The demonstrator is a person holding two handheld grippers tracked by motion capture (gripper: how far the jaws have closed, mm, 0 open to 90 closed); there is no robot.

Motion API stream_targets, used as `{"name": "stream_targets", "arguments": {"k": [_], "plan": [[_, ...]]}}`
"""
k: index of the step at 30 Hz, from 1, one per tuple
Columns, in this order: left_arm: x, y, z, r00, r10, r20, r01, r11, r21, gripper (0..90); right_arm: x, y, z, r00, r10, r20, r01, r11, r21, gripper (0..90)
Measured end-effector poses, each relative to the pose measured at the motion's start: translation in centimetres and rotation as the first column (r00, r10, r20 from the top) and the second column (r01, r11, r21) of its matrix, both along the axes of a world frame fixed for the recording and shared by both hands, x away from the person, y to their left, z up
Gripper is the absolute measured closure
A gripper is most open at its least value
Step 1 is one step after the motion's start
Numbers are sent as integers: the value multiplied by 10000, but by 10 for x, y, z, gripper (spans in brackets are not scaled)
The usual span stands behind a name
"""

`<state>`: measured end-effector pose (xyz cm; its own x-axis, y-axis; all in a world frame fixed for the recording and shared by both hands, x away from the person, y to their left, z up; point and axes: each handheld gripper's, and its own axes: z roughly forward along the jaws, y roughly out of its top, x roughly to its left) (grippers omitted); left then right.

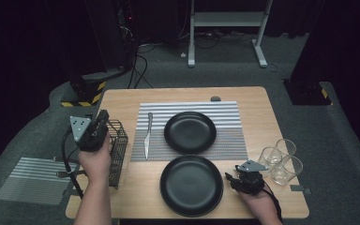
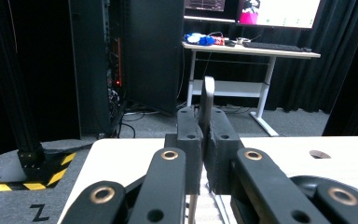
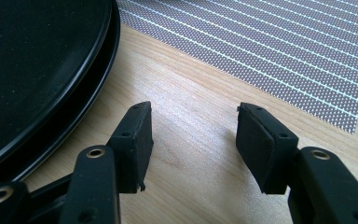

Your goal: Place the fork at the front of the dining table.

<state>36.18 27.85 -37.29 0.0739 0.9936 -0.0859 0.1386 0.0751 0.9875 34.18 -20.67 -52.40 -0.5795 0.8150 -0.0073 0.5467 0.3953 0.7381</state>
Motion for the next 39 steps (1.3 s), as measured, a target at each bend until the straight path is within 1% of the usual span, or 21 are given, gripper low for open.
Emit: {"name": "stream_targets", "arguments": {"k": [4, 5, 6, 7, 8, 9, 10, 15, 16, 17, 19, 20, 21, 23, 25, 27, 31, 34, 35, 36, 39], "plan": [[-4, 1, 2, 9994, 131, 309, -136, 9998, 172, 856, 0, 0, 0, 10000, 1, -2, -1, 10000, 9, 457], [-5, -1, 2, 9992, 198, 354, -194, 9998, -106, 856, 0, 0, 0, 10000, -1, -1, 1, 10000, 13, 457], [-6, 0, 2, 9986, 207, 488, -202, 9997, -114, 857, 0, 0, 0, 10000, 2, -1, -2, 10000, 11, 457], [-7, 2, 2, 9980, 193, 597, -194, 9998, 13, 857, 0, 0, 0, 10000, 3, -2, -3, 10000, 13, 457], [-7, 2, 3, 9975, 247, 661, -243, 9997, -68, 858, 0, 0, 0, 10000, 2, -7, -2, 10000, 17, 457], [-8, 3, 3, 9974, 168, 694, -179, 9997, 162, 858, 0, 0, 0, 10000, 2, -9, -2, 10000, 20, 456], [-8, 1, 3, 9967, 277, 764, -261, 9994, -214, 859, 0, 0, 0, 10000, 5, -9, -5, 10000, 23, 456], [-9, 2, 7, 9961, 386, 789, -412, 9987, 313, 860, 0, -1, 0, 10000, 50, 8, -50, 10000, 1, 455], [-8, 0, 7, 9958, 452, 792, -458, 9989, 54, 860, 0, -1, 0, 10000, 35, -9, -34, 10000, 9, 455], [-8, -1, 8, 9955, 465, 830, -472, 9989, 70, 860, 0, -1, 0, 10000, 41, -12, -41, 10000, 5, 455], [-9, -2, 11, 9950, 430, 907, -464, 9983, 364, 860, 0, -1, 0, 9999, 143, -14, -143, 9999, -83, 455], [-9, -4, 11, 9943, 490, 949, -508, 9986, 165, 860, 0, -1, 0, 9999, 114, -17, -114, 9999, -36, 455], [-9, -5, 12, 9936, 479, 1026, -496, 9987, 145, 860, 0, 0, 0, 10000, 54, -25, -54, 10000, 13, 455], [-11, -7, 14, 9922, 504, 1139, -535, 9983, 249, 860, 0, -1, 0, 9998, 186, 31, -186, 9998, -90, 455], [-11, -6, 17, 9913, 446, 1236, -533, 9962, 686, 860, 0, -1, 0, 9999, 122, 31, -122, 9999, -40, 456], [-11, -9, 20, 9901, 454, 1326, -525, 9973, 507, 860, 0, 0, 0, 9999, 129, 24, -128, 9999, -36, 456], [-14, -16, 28, 9863, 402, 1600, -551, 9945, 893, 860, 1, -1, 0, 9999, 170, 21, -170, 9999, -16, 456], [-14, -20, 33, 9847, 362, 1707, -490, 9962, 714, 859, 1, -1, 0, 9998, 175, 22, -175, 9998, -17, 456], [-15, -19, 35, 9853, 256, 1687, -441, 9933, 1065, 859, 1, -1, 0, 9998, 176, 26, -176, 9998, -35, 456], [-14, -22, 36, 9841, 289, 1753, -434, 9959, 794, 860, 1, -1, 0, 9998, 201, 51, -201, 9998, -66, 457], [-13, -25, 39, 9844, 168, 1753, -293, 9972, 691, 859, 1, -2, 0, 9994, 346, 75, -344, 9992, -202, 461]]}}
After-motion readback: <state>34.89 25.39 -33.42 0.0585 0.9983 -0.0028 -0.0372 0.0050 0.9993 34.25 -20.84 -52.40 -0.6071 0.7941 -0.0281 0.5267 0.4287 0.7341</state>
